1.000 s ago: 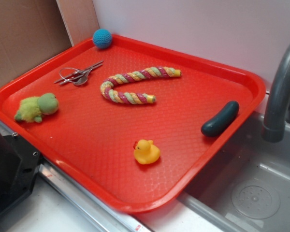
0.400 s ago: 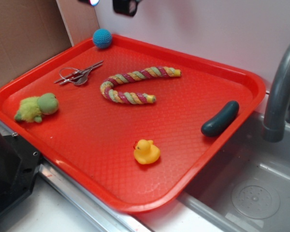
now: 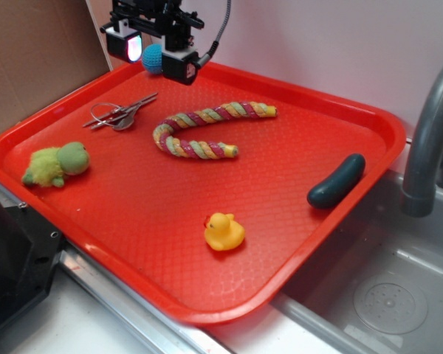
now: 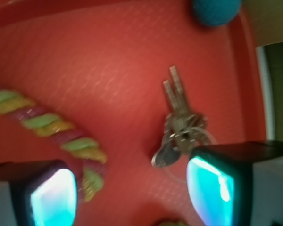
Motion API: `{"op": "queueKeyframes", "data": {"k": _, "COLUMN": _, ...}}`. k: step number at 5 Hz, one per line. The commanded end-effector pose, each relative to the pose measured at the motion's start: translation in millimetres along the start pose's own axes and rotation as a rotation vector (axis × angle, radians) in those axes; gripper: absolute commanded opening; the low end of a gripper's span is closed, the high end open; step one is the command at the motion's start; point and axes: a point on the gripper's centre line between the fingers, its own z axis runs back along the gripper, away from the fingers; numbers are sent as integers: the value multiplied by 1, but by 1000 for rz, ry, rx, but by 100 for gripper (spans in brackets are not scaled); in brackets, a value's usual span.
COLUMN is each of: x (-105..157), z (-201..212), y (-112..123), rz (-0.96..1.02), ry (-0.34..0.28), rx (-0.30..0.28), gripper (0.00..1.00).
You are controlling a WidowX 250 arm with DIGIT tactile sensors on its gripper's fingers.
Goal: Grab the multicolored rope.
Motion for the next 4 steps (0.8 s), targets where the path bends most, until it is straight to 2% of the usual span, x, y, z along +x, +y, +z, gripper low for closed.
{"op": "queueKeyframes", "data": {"k": 1, "x": 0, "z": 7, "y": 12, "rz": 11, "ry": -26, "rx": -7, "gripper": 100}}
{"op": "queueKeyframes", "data": {"k": 2, "x": 1, "z": 6, "y": -20, "rz": -107, "ry": -58, "rx": -65, "gripper": 100}}
{"op": "queueKeyframes", "data": {"k": 3, "x": -8, "z": -2, "y": -29, "rz": -134, "ry": -30, "rx": -64, "gripper": 100}}
{"op": "queueKeyframes", "data": {"k": 4, "x": -8, "z": -14, "y": -28, "rz": -130, "ry": -12, "rx": -33, "gripper": 100}}
